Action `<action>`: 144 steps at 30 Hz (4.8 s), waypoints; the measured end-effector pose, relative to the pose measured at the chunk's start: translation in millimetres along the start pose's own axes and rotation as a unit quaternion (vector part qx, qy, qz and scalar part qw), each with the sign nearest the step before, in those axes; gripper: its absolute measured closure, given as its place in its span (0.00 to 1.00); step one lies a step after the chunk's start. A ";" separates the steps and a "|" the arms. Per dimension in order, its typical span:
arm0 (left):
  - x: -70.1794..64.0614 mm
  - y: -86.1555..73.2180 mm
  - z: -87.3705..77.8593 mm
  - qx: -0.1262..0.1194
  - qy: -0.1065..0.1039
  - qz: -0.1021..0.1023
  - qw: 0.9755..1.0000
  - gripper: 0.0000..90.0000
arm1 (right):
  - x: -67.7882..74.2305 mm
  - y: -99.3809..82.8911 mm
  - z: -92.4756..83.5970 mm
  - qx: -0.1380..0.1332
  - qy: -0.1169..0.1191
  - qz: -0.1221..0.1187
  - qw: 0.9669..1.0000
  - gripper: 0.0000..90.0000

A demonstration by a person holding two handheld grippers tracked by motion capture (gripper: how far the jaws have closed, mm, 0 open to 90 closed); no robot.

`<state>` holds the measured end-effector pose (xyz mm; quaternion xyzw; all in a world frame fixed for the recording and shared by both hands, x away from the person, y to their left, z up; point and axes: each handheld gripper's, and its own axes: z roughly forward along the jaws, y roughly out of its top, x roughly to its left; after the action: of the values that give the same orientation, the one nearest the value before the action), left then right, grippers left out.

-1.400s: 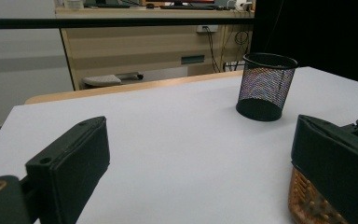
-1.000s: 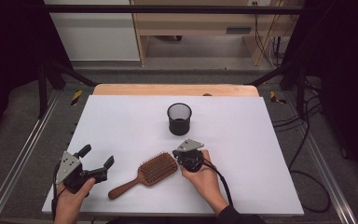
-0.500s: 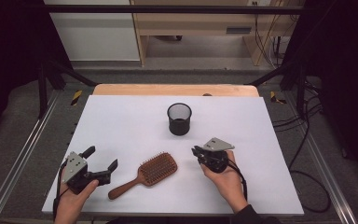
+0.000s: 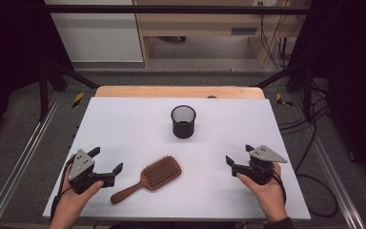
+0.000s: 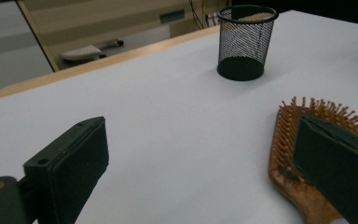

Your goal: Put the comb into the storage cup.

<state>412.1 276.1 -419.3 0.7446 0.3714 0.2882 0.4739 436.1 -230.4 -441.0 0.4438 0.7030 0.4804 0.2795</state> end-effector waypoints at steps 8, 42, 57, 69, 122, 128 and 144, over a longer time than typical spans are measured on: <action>-13.5 13.6 1.9 0.093 -0.023 0.025 0.995 0.05 | -9.3 -4.5 -5.0 -0.026 -0.005 -0.004 1.000 0.07; -48.9 7.4 43.6 0.284 -0.108 0.088 0.949 0.08 | -12.5 -10.3 -1.3 -0.004 -0.004 -0.007 1.000 0.06; -51.1 1.8 53.2 0.309 -0.128 0.089 0.938 0.17 | -14.5 -10.1 -2.4 -0.005 -0.005 -0.005 1.000 0.07; -51.1 2.9 58.9 0.339 -0.170 0.102 0.920 0.48 | -14.2 -10.6 -1.4 -0.002 -0.004 -0.005 1.000 0.07; -70.1 16.8 76.3 0.235 -0.128 0.136 0.954 0.81 | -4.0 -7.9 3.0 -0.009 0.031 0.007 0.999 0.07; -78.5 16.7 82.7 0.196 -0.116 0.140 0.964 0.81 | 7.9 -3.9 9.9 -0.027 0.066 0.038 0.997 0.07; -87.7 13.6 80.5 0.147 -0.108 0.127 0.975 0.81 | 45.3 0.8 33.5 -0.041 0.175 0.115 0.977 0.05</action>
<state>429.9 160.4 -444.5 0.8738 0.2587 0.2062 0.3565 443.4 -175.5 -451.5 0.4190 0.6649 0.6079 0.1129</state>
